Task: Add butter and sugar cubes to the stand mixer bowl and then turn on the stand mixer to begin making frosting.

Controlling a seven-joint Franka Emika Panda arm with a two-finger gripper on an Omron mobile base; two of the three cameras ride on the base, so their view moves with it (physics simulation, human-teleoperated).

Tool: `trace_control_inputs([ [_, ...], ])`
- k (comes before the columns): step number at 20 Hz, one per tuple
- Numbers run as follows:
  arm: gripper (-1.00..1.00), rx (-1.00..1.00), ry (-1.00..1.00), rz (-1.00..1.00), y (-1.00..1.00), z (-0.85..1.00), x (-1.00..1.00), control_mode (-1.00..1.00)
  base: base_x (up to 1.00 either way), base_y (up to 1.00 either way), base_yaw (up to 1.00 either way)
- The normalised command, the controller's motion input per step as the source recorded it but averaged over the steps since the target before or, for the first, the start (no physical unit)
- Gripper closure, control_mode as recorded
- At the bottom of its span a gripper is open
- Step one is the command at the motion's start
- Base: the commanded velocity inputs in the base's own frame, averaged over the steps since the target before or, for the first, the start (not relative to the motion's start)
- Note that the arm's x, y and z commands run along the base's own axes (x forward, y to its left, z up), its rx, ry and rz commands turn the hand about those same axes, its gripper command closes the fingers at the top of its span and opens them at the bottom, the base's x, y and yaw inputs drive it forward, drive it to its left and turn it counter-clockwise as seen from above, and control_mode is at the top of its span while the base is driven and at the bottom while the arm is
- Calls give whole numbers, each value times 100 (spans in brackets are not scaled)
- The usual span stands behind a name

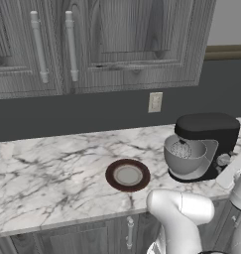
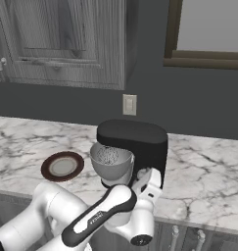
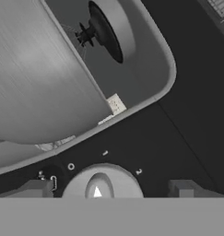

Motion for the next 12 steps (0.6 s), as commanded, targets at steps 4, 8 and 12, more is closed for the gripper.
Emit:
trace_control_inputs([
  [4,-100,0,0,0,-1,-7,11,-100,0,0,0],
  [8,-100,0,0,0,-5,-13,8,-100,0,0,0],
  [12,-100,0,0,0,-8,-13,4,-100,0,0,0],
])
